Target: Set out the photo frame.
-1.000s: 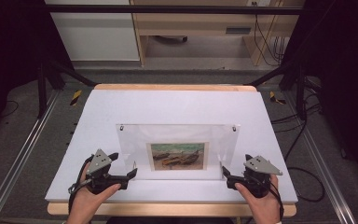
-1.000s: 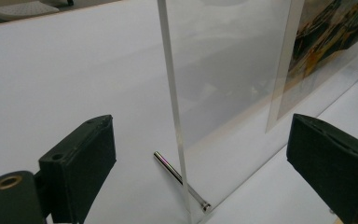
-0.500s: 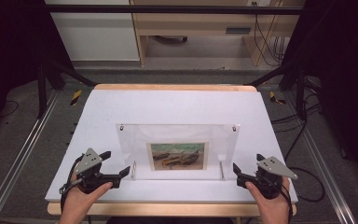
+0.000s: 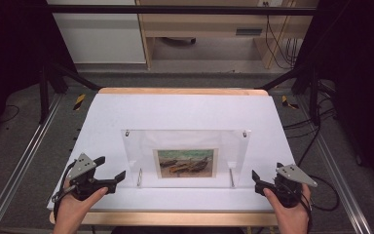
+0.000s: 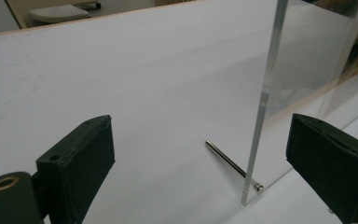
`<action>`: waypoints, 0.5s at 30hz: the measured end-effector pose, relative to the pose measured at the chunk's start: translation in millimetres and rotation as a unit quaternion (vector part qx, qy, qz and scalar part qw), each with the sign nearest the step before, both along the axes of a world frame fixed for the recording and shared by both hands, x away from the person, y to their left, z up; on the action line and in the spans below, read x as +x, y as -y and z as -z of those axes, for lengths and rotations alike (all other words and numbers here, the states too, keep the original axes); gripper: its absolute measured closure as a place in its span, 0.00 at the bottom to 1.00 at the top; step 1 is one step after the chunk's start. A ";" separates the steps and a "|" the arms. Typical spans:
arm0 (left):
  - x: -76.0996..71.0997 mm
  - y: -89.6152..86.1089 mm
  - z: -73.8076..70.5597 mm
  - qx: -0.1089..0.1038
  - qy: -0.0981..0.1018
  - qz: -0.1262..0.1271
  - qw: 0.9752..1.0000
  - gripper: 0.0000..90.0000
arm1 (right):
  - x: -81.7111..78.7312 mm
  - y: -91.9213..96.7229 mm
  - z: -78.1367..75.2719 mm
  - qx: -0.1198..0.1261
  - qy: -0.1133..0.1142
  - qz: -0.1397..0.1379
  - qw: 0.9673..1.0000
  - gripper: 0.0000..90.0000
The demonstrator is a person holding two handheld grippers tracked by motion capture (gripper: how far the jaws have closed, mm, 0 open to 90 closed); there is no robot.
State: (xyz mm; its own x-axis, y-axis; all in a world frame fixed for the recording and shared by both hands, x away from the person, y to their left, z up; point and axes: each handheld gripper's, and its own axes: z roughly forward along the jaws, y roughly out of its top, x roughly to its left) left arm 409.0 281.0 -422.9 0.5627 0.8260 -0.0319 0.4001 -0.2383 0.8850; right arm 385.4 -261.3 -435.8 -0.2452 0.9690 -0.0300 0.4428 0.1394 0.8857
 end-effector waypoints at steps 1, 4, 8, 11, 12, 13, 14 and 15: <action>1.1 -2.6 1.0 0.002 -0.001 -0.006 1.000 0.08 | 0.9 2.8 1.3 -0.001 -0.004 0.008 1.000 0.14; 3.6 -6.3 3.1 0.014 -0.001 -0.017 1.000 0.08 | 2.6 5.4 3.2 -0.003 -0.012 0.015 1.000 0.14; 11.5 -10.1 9.1 0.029 -0.012 -0.041 0.999 0.09 | 6.8 8.2 7.9 -0.008 -0.024 0.019 1.000 0.11; 19.0 -14.0 14.0 0.046 -0.019 -0.052 0.997 0.08 | 11.6 7.6 11.1 -0.014 -0.031 0.023 0.999 0.10; 21.4 -15.8 15.9 0.048 -0.023 -0.058 0.997 0.08 | 12.9 7.5 11.9 -0.015 -0.032 0.024 0.999 0.09; 23.8 -17.5 17.8 0.048 -0.026 -0.062 0.997 0.08 | 15.0 7.7 13.1 -0.018 -0.036 0.024 0.999 0.09; 26.6 -19.1 19.5 0.051 -0.028 -0.066 0.996 0.08 | 17.5 8.0 14.9 -0.021 -0.039 0.023 0.999 0.08; 29.2 -20.6 21.2 0.055 -0.033 -0.069 0.996 0.08 | 20.2 8.4 16.6 -0.020 -0.043 0.022 0.999 0.08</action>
